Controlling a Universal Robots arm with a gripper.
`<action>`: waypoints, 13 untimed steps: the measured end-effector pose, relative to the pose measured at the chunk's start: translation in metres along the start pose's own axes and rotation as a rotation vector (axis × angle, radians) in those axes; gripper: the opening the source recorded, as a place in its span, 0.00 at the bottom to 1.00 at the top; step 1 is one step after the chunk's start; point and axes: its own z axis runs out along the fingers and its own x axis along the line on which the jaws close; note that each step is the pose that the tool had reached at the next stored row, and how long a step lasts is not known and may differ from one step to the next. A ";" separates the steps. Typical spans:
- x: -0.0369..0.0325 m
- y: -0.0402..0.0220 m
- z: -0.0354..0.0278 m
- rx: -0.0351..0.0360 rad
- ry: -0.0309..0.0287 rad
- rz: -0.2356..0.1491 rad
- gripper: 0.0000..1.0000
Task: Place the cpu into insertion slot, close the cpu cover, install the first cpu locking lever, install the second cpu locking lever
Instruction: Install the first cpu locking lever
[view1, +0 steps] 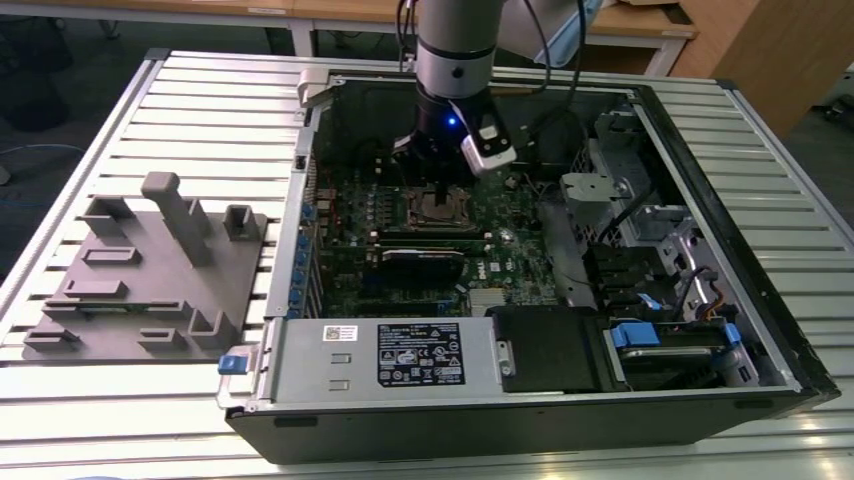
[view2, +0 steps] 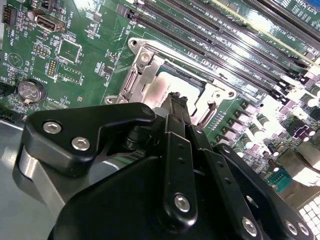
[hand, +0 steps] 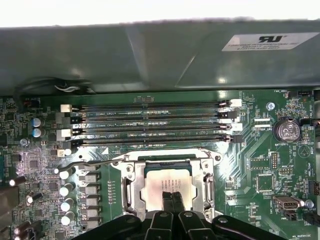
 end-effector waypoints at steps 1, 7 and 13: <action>0.0000 0.0000 -0.0003 0.0000 0.0000 0.000 0.11; -0.0001 0.0000 -0.0029 0.0000 0.0000 0.000 0.11; -0.0002 0.0000 -0.0054 0.0000 0.0000 0.000 0.11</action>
